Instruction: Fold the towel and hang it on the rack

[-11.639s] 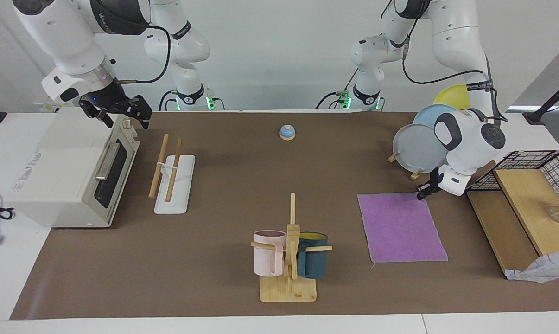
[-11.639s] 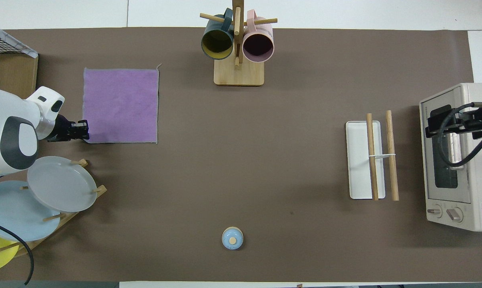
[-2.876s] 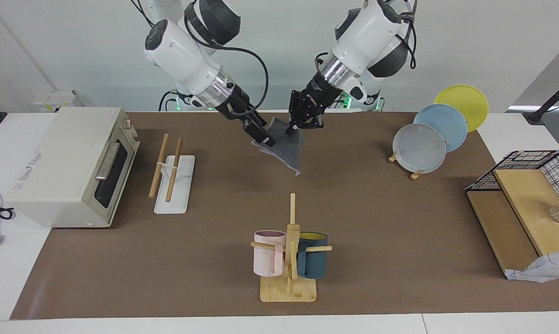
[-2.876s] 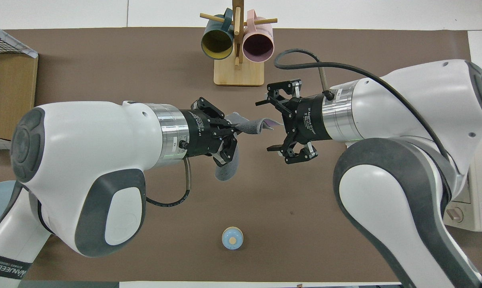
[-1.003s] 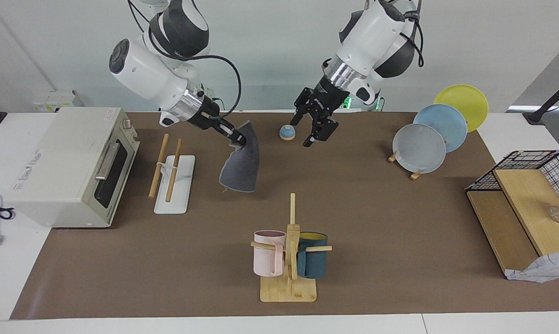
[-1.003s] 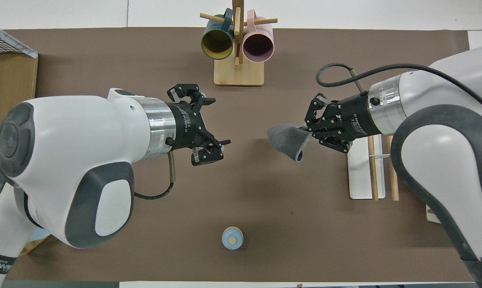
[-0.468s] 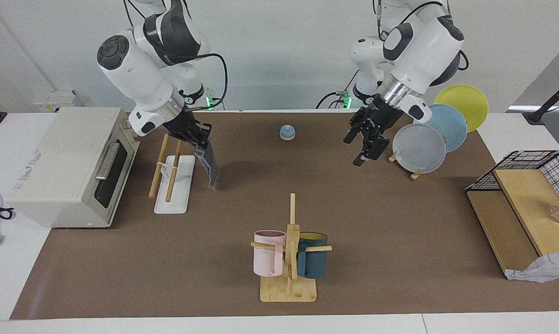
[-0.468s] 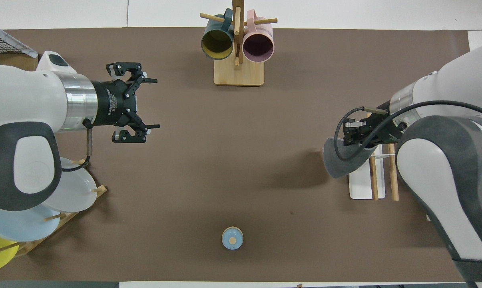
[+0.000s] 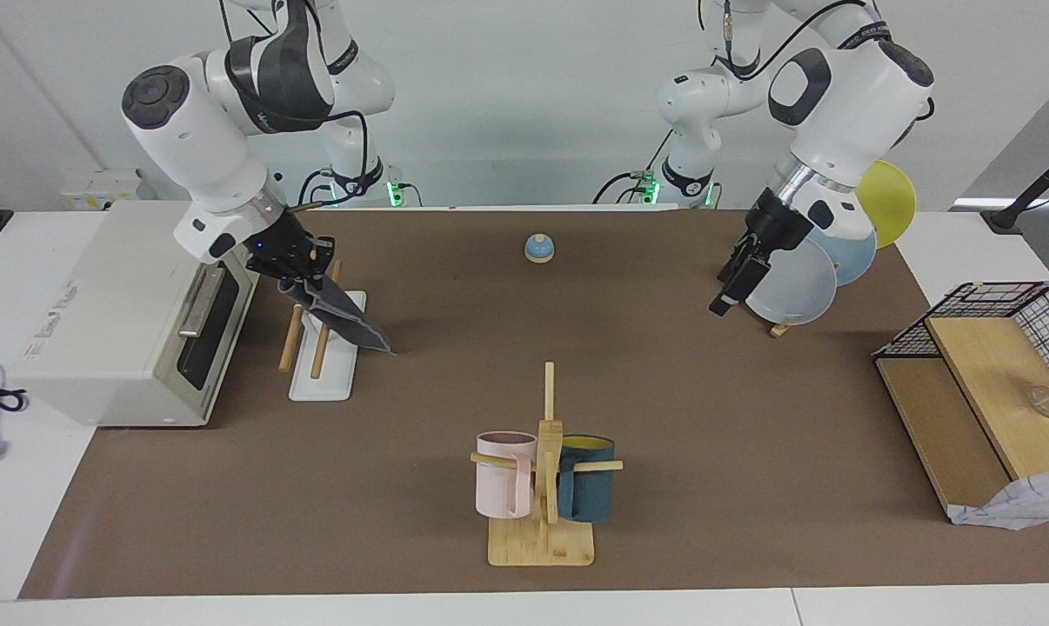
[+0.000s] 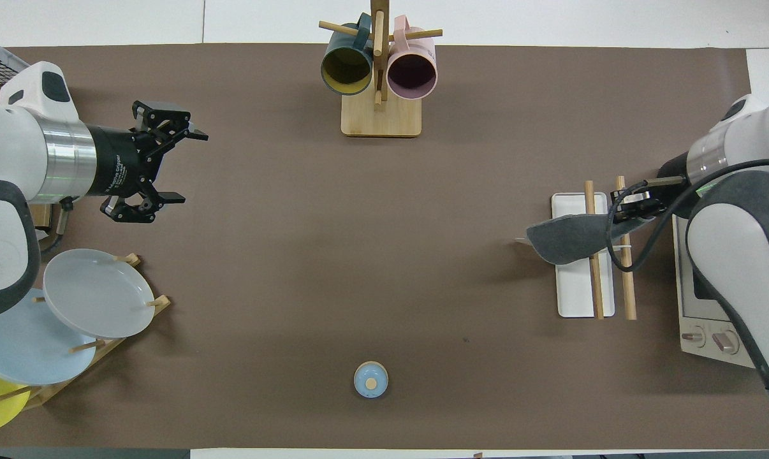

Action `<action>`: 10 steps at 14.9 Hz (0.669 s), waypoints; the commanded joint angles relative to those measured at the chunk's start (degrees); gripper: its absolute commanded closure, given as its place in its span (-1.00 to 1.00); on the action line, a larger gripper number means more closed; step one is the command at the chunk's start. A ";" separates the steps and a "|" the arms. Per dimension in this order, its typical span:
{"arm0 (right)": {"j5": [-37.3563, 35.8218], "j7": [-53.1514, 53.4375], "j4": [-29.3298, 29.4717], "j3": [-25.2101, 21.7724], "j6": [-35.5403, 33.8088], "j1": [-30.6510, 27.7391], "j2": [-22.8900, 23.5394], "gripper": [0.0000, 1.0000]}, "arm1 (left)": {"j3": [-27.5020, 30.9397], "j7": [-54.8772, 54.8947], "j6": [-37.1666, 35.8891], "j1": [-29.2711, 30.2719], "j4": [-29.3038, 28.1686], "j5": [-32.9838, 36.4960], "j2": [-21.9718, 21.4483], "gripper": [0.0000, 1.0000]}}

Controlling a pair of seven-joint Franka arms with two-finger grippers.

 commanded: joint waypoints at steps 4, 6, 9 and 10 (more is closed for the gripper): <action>-4.71 -5.30 -2.50 0.51 0.42 -2.80 -1.35 1.00 | 0.03 19.44 -4.87 2.77 1.05 10.50 -1.02 -1.00; -7.87 -8.01 -3.37 0.59 2.69 -4.64 -1.44 1.00 | 1.69 26.91 -8.99 1.90 3.78 13.86 0.04 -1.00; -8.24 -12.85 -6.79 0.59 6.21 -8.51 -2.14 1.00 | 7.22 36.68 -13.30 -3.27 5.71 18.24 0.31 -1.00; -8.24 -13.21 -8.11 0.59 7.53 -8.69 -2.67 1.00 | 9.67 40.36 -15.32 -5.81 6.76 19.13 0.65 -1.00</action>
